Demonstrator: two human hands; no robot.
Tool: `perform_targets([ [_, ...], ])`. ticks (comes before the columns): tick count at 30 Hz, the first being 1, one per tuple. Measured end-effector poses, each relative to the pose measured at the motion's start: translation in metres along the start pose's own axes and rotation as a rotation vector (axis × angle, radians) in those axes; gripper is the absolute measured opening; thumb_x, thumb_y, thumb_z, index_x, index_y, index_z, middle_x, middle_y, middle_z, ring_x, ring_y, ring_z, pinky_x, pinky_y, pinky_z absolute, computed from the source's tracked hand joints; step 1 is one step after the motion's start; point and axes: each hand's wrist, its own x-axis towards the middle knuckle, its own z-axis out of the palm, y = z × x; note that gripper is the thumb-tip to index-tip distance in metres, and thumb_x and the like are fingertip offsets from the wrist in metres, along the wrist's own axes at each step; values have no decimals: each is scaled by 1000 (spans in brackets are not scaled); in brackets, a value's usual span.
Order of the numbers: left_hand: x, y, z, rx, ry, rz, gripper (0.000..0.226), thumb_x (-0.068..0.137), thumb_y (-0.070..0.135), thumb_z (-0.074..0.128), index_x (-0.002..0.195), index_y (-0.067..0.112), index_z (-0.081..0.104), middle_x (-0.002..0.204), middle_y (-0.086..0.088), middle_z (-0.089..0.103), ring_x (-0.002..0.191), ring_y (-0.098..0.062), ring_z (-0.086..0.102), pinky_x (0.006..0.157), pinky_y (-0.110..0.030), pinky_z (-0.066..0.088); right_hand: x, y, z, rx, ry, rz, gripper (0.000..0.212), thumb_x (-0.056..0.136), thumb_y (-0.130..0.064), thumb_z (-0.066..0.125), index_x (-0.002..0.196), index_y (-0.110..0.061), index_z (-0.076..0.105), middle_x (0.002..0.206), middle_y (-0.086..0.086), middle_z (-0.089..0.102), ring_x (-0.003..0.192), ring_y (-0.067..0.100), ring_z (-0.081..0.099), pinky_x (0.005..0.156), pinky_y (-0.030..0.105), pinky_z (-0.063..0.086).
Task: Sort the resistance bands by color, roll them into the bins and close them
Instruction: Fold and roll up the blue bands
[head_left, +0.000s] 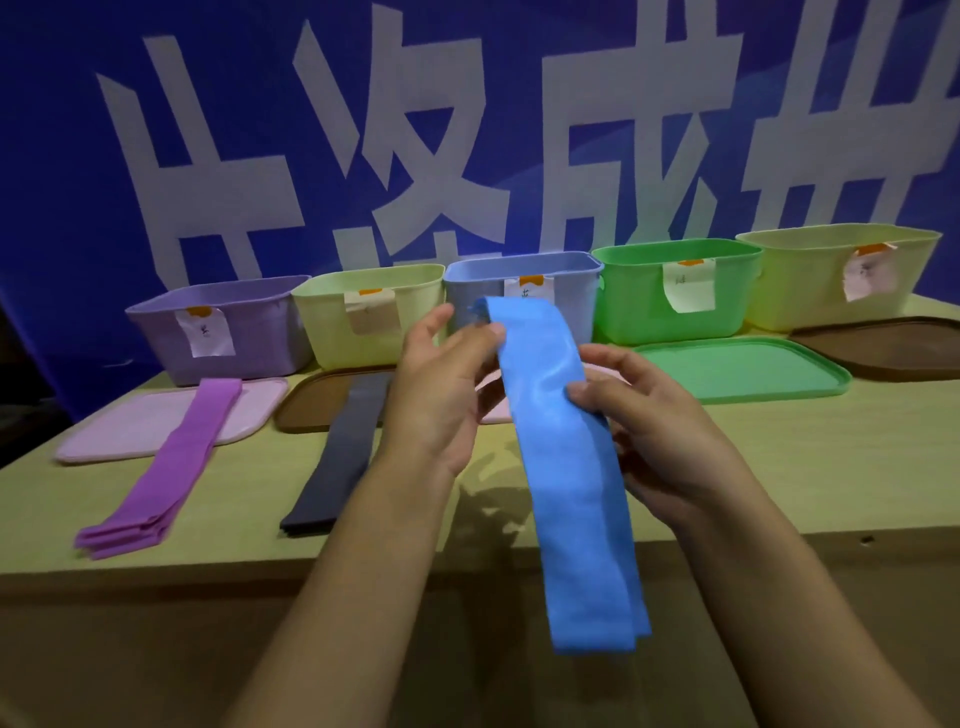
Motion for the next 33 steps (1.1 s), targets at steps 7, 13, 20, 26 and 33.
perform_targets([
  [7,-37,-28,-11,247,-40,88,54,86,4,65,128,27,41,89,13,68,92,-13,67,75,-32,56,-23,41,-23,-235,-112,55,31,76,-3,65,102,-17,55,89,0,72,74,14,61,55,22,43],
  [13,-44,-39,-25,289,-28,192,54,85,2,65,120,38,44,101,5,71,96,-15,68,88,-41,54,-18,47,-33,-246,-162,32,47,72,-2,75,115,-11,58,100,8,71,85,12,67,65,16,51],
  [20,-49,-40,-35,241,-90,210,61,82,-4,63,119,41,44,97,5,72,93,-17,69,82,-37,56,-4,46,-30,-111,-321,28,81,50,-42,90,120,-13,61,119,8,66,110,21,62,92,36,49],
  [26,-53,-51,-40,384,-173,187,67,83,-1,66,127,42,40,98,2,72,86,-21,66,84,-34,53,10,29,-10,-43,36,-184,7,81,-10,66,88,-12,65,77,-3,69,74,9,64,67,25,52],
  [33,-52,-43,-50,448,-267,146,49,79,20,74,120,35,53,108,11,68,103,-6,64,80,-25,54,3,35,-4,-182,57,-354,9,82,-8,69,76,-15,66,71,-3,64,71,10,59,65,24,49],
])
